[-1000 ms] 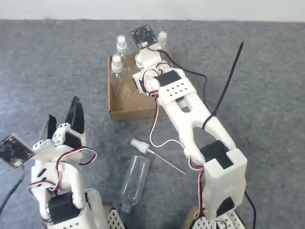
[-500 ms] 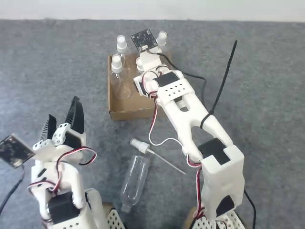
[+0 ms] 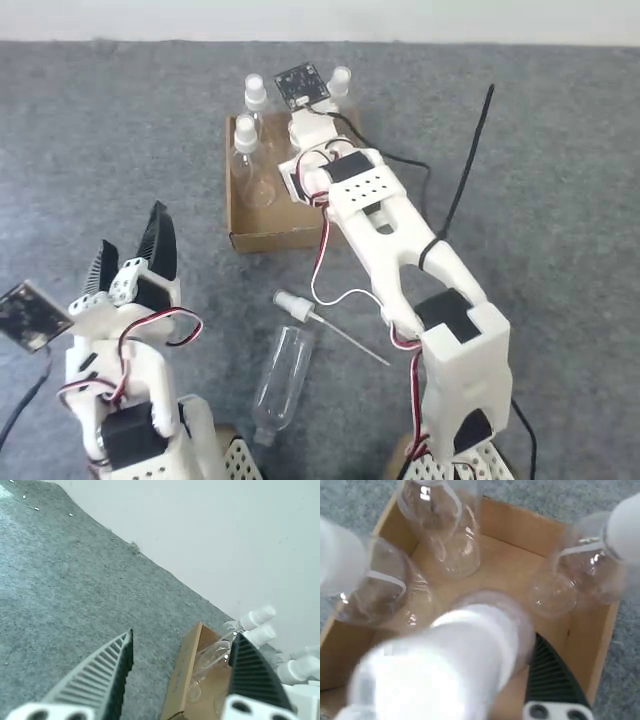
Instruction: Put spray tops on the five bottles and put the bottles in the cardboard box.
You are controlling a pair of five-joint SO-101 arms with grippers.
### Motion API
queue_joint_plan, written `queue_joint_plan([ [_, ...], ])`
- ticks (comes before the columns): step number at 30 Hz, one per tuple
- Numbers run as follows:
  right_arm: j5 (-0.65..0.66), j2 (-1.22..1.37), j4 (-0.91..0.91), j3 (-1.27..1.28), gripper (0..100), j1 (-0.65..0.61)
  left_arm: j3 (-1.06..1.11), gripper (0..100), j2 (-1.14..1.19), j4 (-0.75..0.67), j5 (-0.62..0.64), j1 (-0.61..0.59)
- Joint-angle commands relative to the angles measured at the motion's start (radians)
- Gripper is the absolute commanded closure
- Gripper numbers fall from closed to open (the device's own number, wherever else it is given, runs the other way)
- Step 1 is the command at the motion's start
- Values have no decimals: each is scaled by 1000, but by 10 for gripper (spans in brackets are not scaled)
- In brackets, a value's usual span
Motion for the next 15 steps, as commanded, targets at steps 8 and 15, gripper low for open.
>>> queue_joint_plan([
  [8, -5, -12, 4, -64, 838, 5, -1, 702, -15, -32, -8, -3],
  [15, -5, -12, 74, -98, 705, -5, -1, 702, -15, -32, -8, -3],
])
